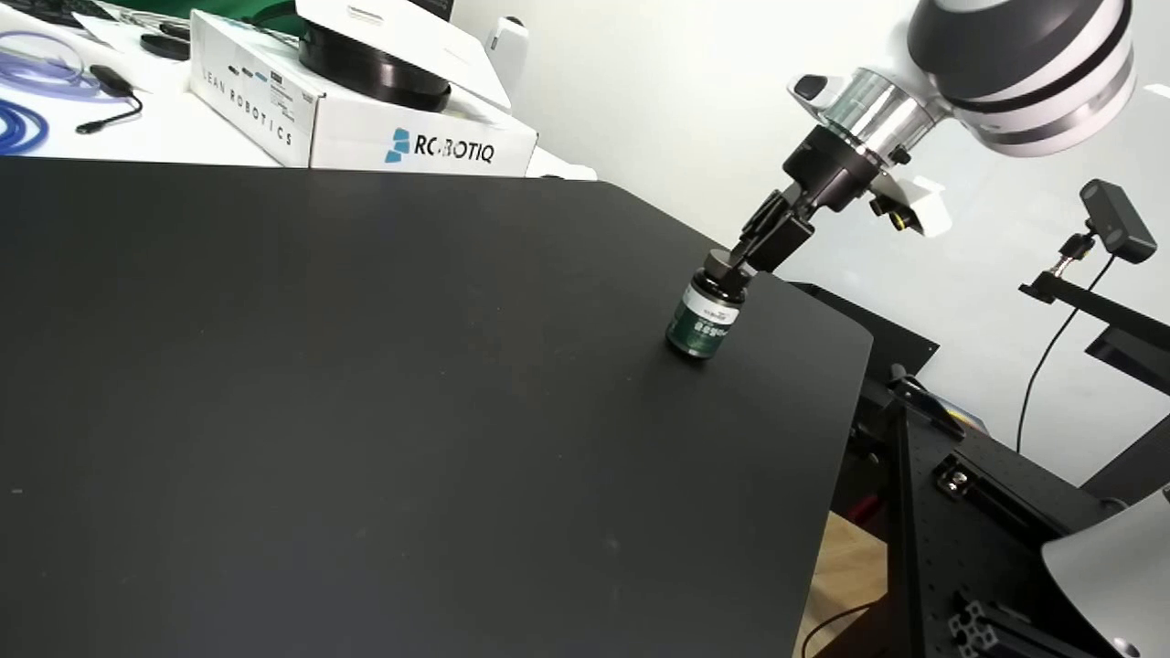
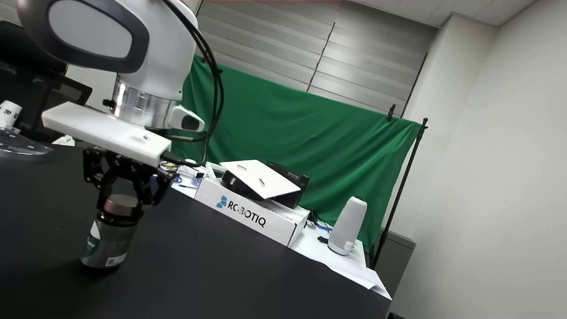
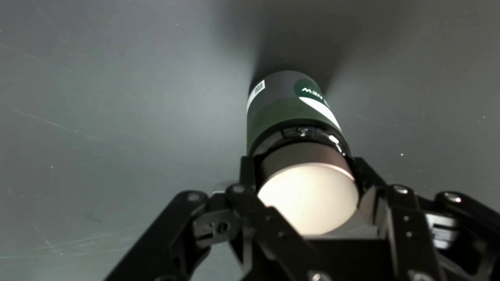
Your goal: Move the bottle slightly down on the table
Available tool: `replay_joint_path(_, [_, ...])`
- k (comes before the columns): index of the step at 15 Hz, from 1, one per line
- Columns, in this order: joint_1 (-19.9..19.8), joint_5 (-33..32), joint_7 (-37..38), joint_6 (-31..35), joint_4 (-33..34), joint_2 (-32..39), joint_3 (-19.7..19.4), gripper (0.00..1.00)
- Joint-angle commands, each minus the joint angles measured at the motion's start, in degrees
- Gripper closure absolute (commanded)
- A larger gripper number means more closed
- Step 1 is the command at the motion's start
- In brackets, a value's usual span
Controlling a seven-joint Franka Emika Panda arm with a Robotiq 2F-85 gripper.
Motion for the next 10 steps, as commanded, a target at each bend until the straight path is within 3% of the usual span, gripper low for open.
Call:
replay_joint_path(1, [0.1,3.1,-1.9,0.8,1.0,1.4,0.4,0.14])
replay_joint_path(2, [0.1,2.4,-1.6,0.5,1.0,1.2,0.4,0.13])
replay_joint_path(5, [0.1,-1.1,0.7,-0.3,1.1,-0.5,-0.1,0.0])
replay_joint_path(10, [-1.2,-12.3,6.6,-2.5,-0.1,-7.1,-0.6,0.0])
